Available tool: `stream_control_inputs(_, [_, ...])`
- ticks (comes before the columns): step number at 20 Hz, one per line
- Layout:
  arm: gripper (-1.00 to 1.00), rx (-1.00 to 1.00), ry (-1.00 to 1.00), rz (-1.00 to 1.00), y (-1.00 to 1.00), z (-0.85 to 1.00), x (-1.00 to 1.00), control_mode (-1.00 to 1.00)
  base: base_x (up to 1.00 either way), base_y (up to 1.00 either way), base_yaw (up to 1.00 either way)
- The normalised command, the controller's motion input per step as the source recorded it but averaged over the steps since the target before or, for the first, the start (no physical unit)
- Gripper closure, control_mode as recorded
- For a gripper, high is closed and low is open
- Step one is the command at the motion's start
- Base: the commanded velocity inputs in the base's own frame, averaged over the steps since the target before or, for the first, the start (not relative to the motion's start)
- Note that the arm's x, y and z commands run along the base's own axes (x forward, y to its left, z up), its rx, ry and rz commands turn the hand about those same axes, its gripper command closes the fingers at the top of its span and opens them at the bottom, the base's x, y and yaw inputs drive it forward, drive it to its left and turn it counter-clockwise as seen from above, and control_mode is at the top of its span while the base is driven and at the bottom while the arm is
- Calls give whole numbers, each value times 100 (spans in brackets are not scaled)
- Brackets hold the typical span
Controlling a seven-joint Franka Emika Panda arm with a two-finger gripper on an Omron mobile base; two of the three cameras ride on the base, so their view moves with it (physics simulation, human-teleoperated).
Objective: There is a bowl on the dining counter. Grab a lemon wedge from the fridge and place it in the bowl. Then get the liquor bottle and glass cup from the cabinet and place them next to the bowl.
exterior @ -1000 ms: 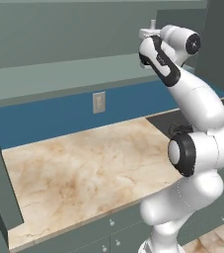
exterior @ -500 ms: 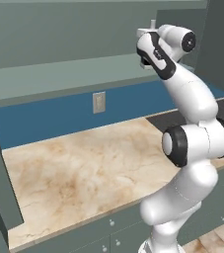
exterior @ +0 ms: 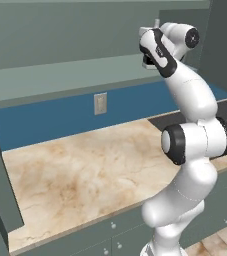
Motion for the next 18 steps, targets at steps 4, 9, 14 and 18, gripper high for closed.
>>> stream_control_inputs(4, [100, 0, 0, 0, 0, 0, 0, -100, 0, 0, 0])
stream_control_inputs(9, [100, 0, 0, 0, 0, 0, 0, -100, 0, 0, 0])
stream_control_inputs(14, [100, 0, 0, 0, 0, 0, -2, -100, 0, 0, 0])
stream_control_inputs(18, [100, 0, 0, 0, 0, 0, -11, -100, 0, 0, 0])
